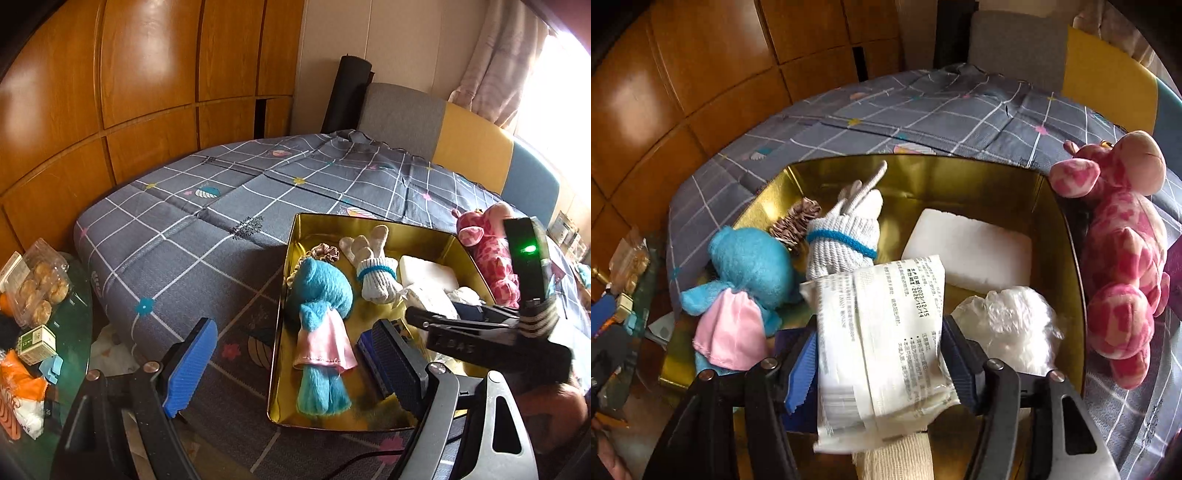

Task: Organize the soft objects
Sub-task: 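Open the right tool to drop the packet into the tray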

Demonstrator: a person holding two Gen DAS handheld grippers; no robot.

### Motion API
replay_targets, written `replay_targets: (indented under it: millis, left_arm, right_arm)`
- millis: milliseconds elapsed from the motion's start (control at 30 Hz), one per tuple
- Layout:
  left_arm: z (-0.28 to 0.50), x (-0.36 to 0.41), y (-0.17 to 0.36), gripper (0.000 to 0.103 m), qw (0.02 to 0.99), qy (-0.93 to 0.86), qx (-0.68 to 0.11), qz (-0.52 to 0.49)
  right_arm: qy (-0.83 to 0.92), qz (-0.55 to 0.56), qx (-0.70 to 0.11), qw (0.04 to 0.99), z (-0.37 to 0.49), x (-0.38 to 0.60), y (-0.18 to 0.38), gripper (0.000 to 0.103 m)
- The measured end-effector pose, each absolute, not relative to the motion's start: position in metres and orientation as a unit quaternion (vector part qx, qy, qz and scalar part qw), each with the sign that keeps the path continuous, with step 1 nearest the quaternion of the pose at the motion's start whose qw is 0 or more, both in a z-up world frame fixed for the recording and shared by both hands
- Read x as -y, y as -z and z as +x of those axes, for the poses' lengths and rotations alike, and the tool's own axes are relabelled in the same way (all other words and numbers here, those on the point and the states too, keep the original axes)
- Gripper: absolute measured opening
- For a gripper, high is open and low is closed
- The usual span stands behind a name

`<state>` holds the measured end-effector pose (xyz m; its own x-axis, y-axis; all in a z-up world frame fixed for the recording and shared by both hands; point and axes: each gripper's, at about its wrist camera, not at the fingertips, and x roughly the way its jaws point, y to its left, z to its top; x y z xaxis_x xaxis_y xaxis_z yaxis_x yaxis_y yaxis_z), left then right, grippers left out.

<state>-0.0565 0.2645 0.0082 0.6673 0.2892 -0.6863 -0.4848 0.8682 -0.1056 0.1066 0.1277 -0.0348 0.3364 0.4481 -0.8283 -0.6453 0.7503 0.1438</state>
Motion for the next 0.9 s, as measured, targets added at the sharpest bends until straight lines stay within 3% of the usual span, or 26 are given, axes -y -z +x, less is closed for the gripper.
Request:
replay_targets:
  millis: [900]
  left_arm:
    - [-0.056,-0.22,-0.021,0.086,0.92,-0.174,-0.337,-0.099]
  right_arm:
    - [-0.264,-0.125,-0.354,0.888,0.035,-0.006,-0.01,0.065]
